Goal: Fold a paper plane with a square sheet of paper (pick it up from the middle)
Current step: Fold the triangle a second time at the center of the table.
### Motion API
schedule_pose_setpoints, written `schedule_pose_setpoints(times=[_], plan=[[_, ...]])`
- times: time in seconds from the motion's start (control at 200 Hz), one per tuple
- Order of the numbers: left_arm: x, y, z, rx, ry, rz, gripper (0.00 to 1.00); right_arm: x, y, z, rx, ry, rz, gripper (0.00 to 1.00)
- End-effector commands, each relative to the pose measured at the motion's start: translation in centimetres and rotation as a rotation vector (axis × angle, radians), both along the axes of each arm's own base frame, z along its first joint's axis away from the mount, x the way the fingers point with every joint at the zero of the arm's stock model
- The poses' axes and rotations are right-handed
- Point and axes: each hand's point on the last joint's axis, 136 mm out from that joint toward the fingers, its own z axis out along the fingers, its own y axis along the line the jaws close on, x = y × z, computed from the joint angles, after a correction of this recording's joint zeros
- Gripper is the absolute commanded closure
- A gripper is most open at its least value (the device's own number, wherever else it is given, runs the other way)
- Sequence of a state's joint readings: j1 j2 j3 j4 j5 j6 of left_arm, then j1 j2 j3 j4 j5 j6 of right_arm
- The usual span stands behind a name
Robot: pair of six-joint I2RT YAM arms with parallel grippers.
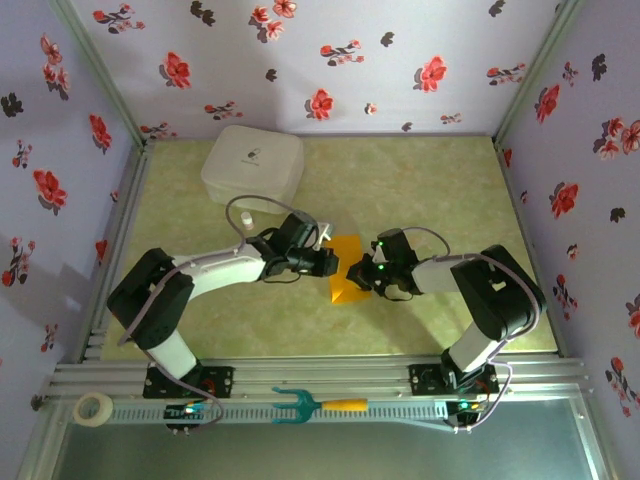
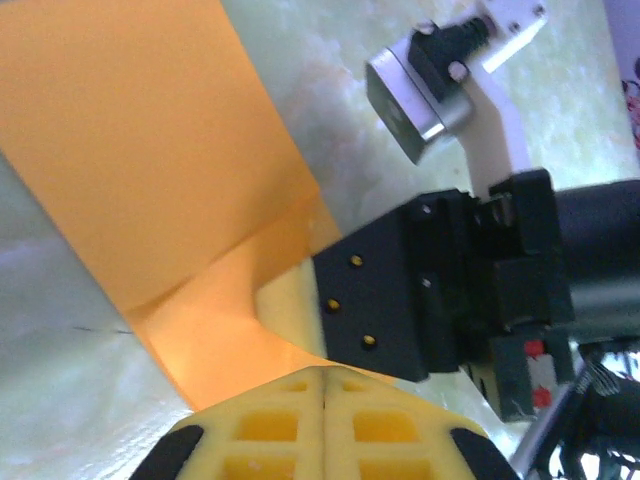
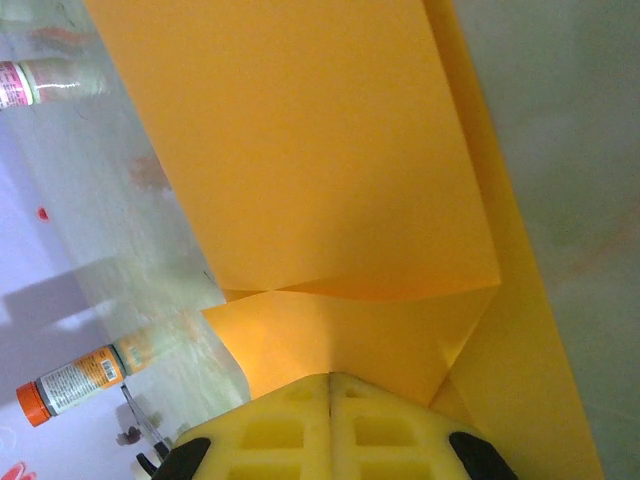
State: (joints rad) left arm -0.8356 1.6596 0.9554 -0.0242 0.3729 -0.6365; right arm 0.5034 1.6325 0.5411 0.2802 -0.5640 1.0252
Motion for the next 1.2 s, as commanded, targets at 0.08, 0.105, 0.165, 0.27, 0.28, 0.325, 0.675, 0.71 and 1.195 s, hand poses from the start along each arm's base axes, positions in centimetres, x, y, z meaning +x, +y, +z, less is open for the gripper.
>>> schedule_pose_setpoints(times=[0.08, 0.105, 0.165, 0.27, 0.28, 0.325, 0.675, 0.71, 1.195], plan=[[-2.7, -1.7, -2.4, -0.037, 0.179, -0.075, 0.98, -1.3, -1.9, -2.5, -0.103, 0.073, -0.051, 0.98], [-2.8, -1.9, -2.6, -0.041, 0.182, -0.078, 0.98, -1.3, -1.9, -2.5, -0.102, 0.073, -0.049, 0.98], [-3.0, -2.2, -2.8, -0.048, 0.188, -0.08, 0.98, -1.3, -1.9, -2.5, -0.104, 0.074, -0.048, 0.98], [-3.2, -2.6, -3.5, -0.041, 0.202, -0.084, 0.98, -1.3, -1.9, -2.6, -0.106, 0.075, -0.049, 0.98], [-3.2, -2.6, -3.5, -0.041, 0.202, -0.086, 0.98, -1.3, -1.9, -2.6, -0.106, 0.076, -0.048, 0.98], [-3.3, -2.7, -3.8, -0.037, 0.211, -0.091, 0.98, -1.3, -1.9, -2.6, -0.107, 0.076, -0.049, 0.98], [-3.6, -2.7, -5.2, -0.007, 0.246, -0.1, 1.0, -1.4, -1.9, -2.6, -0.108, 0.078, -0.048, 0.98], [-3.6, -2.8, -5.3, -0.005, 0.248, -0.099, 1.0, -1.4, -1.9, -2.6, -0.109, 0.077, -0.047, 0.98], [-4.4, -1.7, -7.6, 0.055, 0.278, -0.098, 1.0, -1.5, -2.0, -2.8, -0.114, 0.084, -0.046, 0.98]])
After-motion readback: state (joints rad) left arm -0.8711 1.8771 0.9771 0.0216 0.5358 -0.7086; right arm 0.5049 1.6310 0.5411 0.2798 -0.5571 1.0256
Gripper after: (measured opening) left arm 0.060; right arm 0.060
